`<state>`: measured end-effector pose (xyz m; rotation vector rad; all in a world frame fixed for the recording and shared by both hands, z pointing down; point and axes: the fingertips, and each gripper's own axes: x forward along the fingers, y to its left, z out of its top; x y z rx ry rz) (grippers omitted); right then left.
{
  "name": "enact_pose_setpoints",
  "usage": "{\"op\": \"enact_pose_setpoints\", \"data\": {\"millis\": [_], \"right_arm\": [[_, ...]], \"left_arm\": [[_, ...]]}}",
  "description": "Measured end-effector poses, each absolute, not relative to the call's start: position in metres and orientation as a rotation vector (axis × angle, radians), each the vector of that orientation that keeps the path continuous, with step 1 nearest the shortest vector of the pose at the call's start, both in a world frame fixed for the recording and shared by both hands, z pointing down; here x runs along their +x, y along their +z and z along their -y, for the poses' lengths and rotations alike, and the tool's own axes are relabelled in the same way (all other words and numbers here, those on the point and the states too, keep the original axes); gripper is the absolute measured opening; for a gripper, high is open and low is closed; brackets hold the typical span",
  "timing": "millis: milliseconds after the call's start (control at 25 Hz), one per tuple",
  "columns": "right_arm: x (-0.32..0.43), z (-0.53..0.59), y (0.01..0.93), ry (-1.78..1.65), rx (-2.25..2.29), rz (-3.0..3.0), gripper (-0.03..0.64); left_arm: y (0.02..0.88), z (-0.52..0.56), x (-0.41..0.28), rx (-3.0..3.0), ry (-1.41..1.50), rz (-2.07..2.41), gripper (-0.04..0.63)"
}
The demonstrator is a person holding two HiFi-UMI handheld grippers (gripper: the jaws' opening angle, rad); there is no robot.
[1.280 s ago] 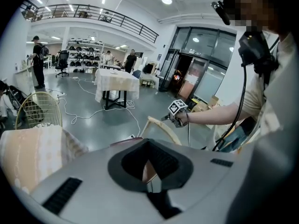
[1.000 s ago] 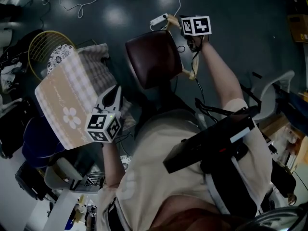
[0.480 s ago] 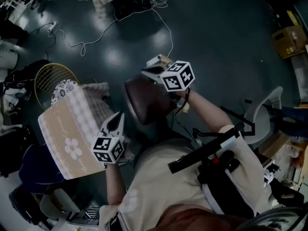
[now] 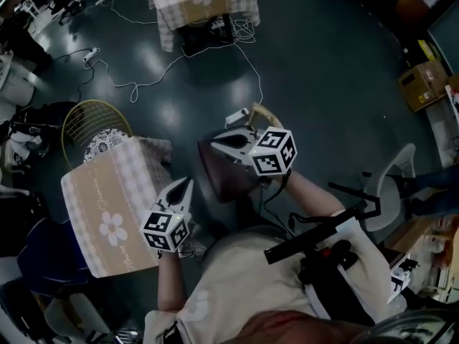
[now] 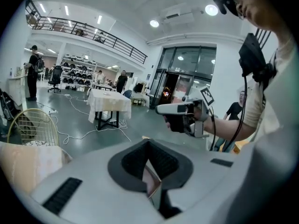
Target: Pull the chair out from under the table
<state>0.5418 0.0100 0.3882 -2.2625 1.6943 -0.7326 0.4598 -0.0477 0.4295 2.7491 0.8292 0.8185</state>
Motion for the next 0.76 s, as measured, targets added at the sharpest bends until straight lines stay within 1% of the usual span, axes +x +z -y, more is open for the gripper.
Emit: {"op": "enact_pose_setpoints", "data": {"millis": [360,600,760], "right_arm": [[0.427,0.069,0.336,-0.592,-2.096,-1.821,0.011],[0.385,0.085,0.317,-0.573,-2.005,-1.797,0.011],[0.382,0.082,0.309,-0.583,-1.934,-1.807,0.010]], "left_arm": [[0.403,0.105,0.407,2.733,0.670,-0.828,0.006],[0.390,0.117,0.383,2.675,0.580,-0.869,0.008],[0.375,0.112,0.392,2.654,0.423,-0.879,0.006]]}}
